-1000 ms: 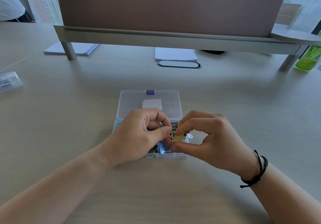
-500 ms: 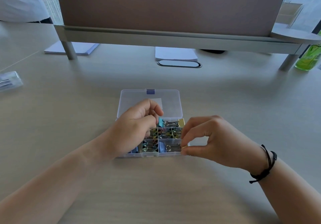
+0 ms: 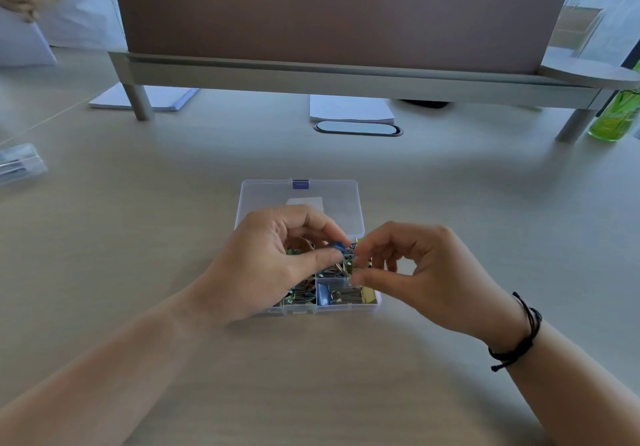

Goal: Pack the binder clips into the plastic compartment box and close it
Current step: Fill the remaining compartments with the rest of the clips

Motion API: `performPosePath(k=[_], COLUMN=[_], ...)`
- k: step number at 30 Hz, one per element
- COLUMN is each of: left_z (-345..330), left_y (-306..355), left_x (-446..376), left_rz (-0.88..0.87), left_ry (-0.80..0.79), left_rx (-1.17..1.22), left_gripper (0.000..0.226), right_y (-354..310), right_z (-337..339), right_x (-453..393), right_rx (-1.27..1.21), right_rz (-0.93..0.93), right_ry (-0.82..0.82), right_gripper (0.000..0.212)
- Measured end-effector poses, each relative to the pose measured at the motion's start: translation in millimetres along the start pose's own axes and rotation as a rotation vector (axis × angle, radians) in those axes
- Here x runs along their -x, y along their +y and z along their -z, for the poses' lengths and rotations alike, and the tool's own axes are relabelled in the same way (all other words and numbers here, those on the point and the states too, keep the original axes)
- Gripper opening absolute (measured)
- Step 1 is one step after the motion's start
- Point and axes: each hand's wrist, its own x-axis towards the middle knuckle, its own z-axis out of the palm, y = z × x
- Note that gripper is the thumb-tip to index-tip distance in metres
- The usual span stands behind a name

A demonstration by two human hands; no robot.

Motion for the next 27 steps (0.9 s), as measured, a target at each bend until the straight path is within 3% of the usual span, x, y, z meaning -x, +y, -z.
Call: performPosePath(k=[9, 13, 15, 18, 22, 27], left_z=[-5, -6, -6, -4, -3, 3], left_y=[-1, -3, -5, -6, -8, -3], left_x=[1, 2, 2, 1, 3, 4], left_rz=[0.0, -0.005, -0.05, -0.073, 0.024, 0.022], left_ry=[0.071, 0.072, 0.066, 0.033, -0.062, -0.144], left_rx=[0.149, 0.094, 0.026, -0.037, -0.031, -0.069], left_gripper=[0.023, 0.014, 0.02, 0.027, 0.029, 0.028], right_y=[-3, -4, -5, -6, -4, -3], right_z=[-3, -4, -5, -6, 1, 4], right_x=[-1, 0, 0, -1, -1, -3], right_rx=[-0.215, -0.215, -0.203, -0.196, -0.211, -0.165], right_rz=[-0.034, -0.051, -0.061, -0.114, -0.202, -0.225], right_ry=[0.0, -0.025, -0.024, -0.032, -0.094, -0.04], right_gripper=[0.018, 0.029, 0.029, 0.023, 0.017, 0.016])
